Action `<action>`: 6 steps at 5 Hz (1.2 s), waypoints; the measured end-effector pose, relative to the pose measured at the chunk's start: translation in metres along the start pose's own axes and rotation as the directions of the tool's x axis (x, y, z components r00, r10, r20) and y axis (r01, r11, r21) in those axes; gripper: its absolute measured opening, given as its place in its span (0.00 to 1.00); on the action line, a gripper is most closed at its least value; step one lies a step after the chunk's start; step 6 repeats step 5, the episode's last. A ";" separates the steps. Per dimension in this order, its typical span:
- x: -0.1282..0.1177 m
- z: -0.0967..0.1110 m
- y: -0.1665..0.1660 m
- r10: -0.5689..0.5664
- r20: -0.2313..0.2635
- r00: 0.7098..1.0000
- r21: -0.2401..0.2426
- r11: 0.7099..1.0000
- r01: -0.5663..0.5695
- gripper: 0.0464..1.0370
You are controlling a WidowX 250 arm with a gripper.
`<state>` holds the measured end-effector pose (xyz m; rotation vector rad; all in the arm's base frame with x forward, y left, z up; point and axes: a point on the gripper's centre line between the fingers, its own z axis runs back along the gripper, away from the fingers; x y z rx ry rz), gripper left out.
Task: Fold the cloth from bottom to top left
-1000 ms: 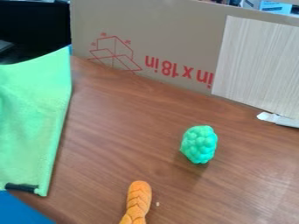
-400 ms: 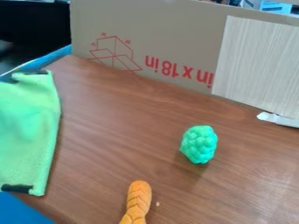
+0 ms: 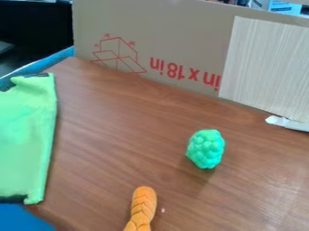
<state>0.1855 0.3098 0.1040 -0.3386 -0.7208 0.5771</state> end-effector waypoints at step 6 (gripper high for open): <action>0.006 0.021 -0.038 -0.191 -0.215 0.958 -0.068 0.981 0.181 0.96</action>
